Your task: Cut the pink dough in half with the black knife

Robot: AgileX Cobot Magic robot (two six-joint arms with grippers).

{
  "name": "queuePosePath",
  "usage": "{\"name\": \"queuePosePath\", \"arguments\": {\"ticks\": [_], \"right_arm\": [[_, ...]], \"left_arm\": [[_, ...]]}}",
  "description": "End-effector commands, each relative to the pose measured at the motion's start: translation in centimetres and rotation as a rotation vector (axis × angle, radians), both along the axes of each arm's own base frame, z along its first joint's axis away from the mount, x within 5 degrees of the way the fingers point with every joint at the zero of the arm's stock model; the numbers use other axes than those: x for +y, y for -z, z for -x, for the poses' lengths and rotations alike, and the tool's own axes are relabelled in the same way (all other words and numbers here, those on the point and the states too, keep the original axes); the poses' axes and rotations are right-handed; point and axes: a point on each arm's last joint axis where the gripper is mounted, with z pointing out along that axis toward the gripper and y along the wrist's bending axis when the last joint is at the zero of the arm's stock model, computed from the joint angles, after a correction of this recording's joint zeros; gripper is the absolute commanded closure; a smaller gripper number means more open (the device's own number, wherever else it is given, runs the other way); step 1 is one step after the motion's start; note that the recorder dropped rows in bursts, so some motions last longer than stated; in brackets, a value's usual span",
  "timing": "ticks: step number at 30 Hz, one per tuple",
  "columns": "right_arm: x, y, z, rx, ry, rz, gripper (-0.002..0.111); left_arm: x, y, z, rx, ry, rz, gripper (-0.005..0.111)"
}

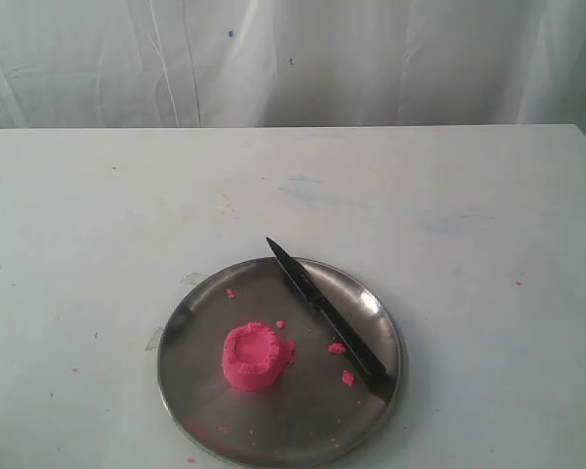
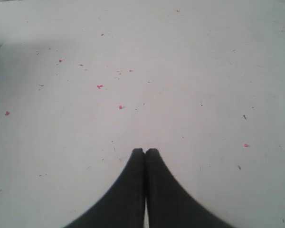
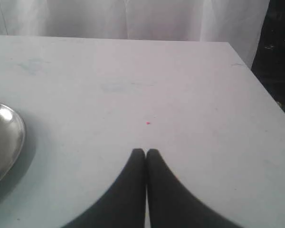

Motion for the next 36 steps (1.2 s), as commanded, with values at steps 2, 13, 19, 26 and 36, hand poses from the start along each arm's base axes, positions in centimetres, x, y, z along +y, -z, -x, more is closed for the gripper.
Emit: {"name": "queuePosePath", "arguments": {"ticks": [2, 13, 19, 26, 36], "right_arm": [[-0.1, 0.2, 0.0, 0.007, -0.005, 0.039, 0.108], [-0.4, 0.0, 0.0, -0.01, -0.002, 0.175, 0.108], [-1.3, -0.3, 0.0, -0.02, 0.007, 0.59, 0.108], [-1.6, -1.4, -0.1, -0.097, 0.009, 0.914, 0.108], [-0.2, -3.9, -0.1, -0.327, -0.054, 0.932, 0.108]], "left_arm": [[0.0, 0.1, 0.0, -0.003, 0.002, 0.002, 0.107], [0.0, 0.1, 0.0, -0.003, 0.002, 0.002, 0.107], [0.0, 0.1, 0.0, -0.003, 0.002, 0.002, 0.107], [0.0, 0.1, 0.0, -0.003, 0.002, 0.002, 0.107], [0.0, 0.1, 0.0, -0.003, 0.002, 0.002, 0.107]]}}
